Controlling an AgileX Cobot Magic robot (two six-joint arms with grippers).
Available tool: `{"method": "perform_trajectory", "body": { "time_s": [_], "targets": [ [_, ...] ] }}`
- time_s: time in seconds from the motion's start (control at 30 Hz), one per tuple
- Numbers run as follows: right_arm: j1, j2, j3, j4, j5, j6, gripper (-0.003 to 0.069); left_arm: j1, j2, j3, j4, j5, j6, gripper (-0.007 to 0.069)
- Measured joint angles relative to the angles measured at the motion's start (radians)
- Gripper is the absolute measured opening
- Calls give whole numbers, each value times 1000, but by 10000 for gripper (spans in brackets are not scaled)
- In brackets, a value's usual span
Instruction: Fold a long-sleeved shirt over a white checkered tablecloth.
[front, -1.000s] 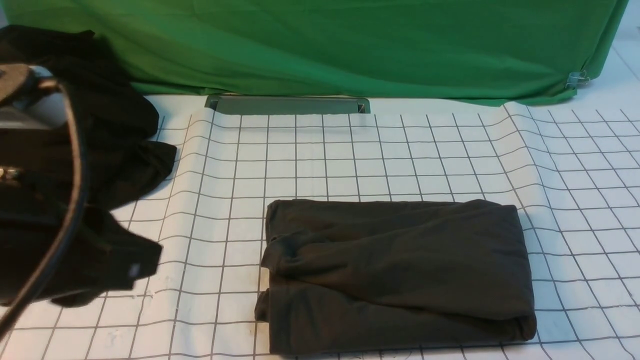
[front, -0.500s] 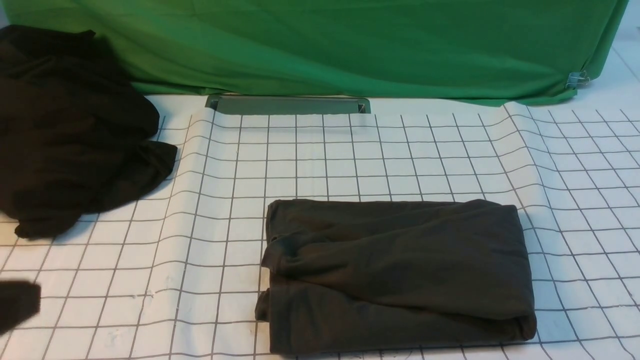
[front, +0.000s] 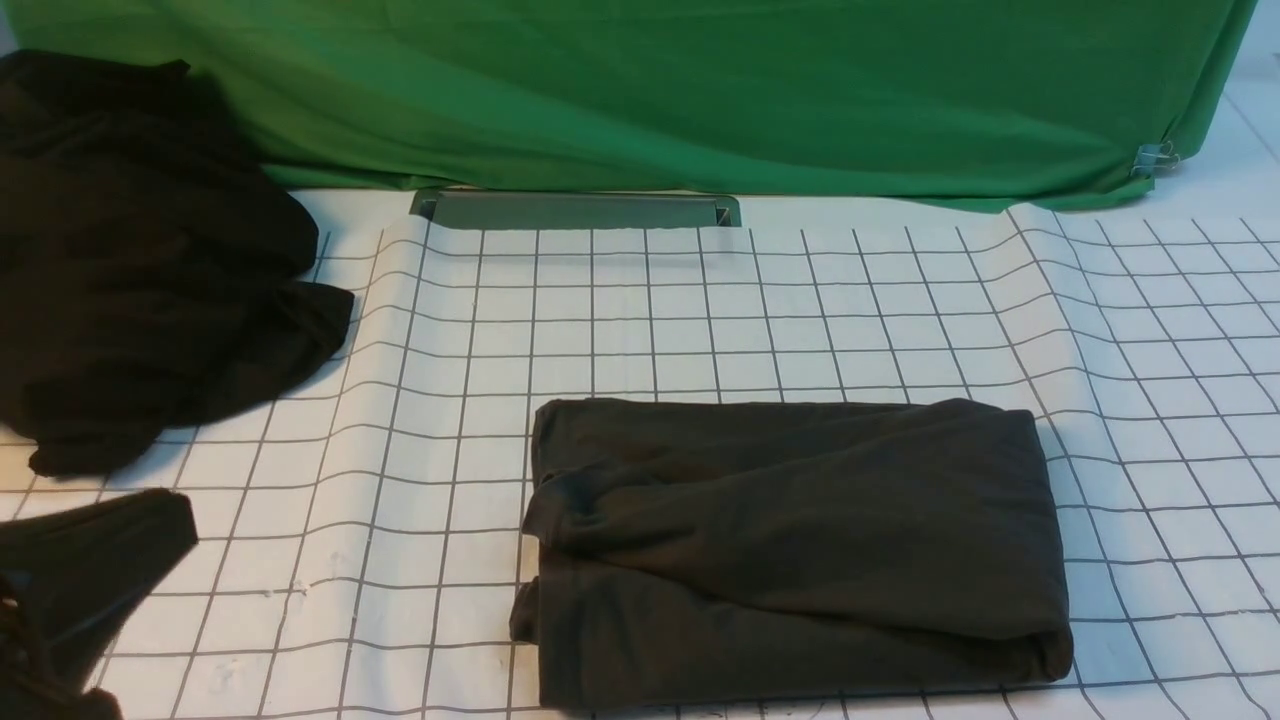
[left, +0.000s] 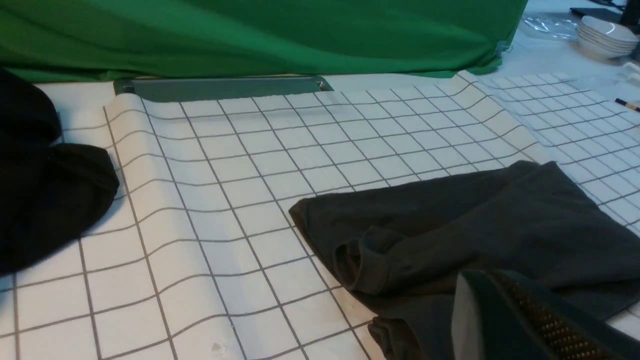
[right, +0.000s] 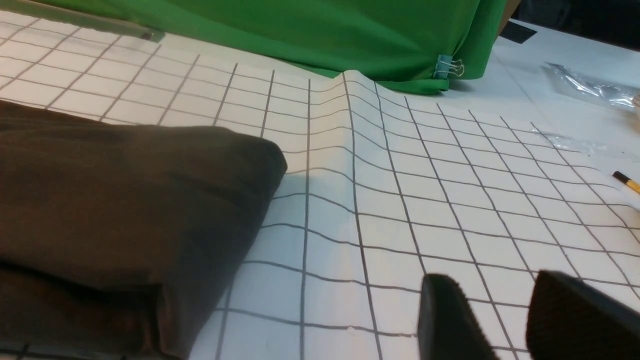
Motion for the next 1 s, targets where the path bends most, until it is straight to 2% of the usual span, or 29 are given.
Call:
{"method": "perform_trajectory", "body": {
  "time_s": [0.1,0.2,0.37,0.5,0.53,0.67,0.73,0.87,1.0],
  "targets": [
    [0,0,0,0,0,0,241,0,0,3,23,0,-16,1],
    [0,0,0,0,0,0,241,1,-3,6,111,5,-133,1],
    [0,0,0,0,0,0,242,52,-47,45,172,6,-152,1],
    [0,0,0,0,0,0,242,190,-165,163,109,-13,-121,3],
    [0,0,0,0,0,0,242,280,-220,230,61,-54,-85,3],
    [0,0,0,0,0,0,242,400,-305,317,16,-117,-62,3],
    [0,0,0,0,0,0,242,519,-369,370,-6,-147,-40,3],
    [0,0,0,-1,0,0,242,645,-385,430,-85,-161,86,3],
    [0,0,0,-2,0,0,242,675,-385,452,-122,-153,146,3]
  ]
}}
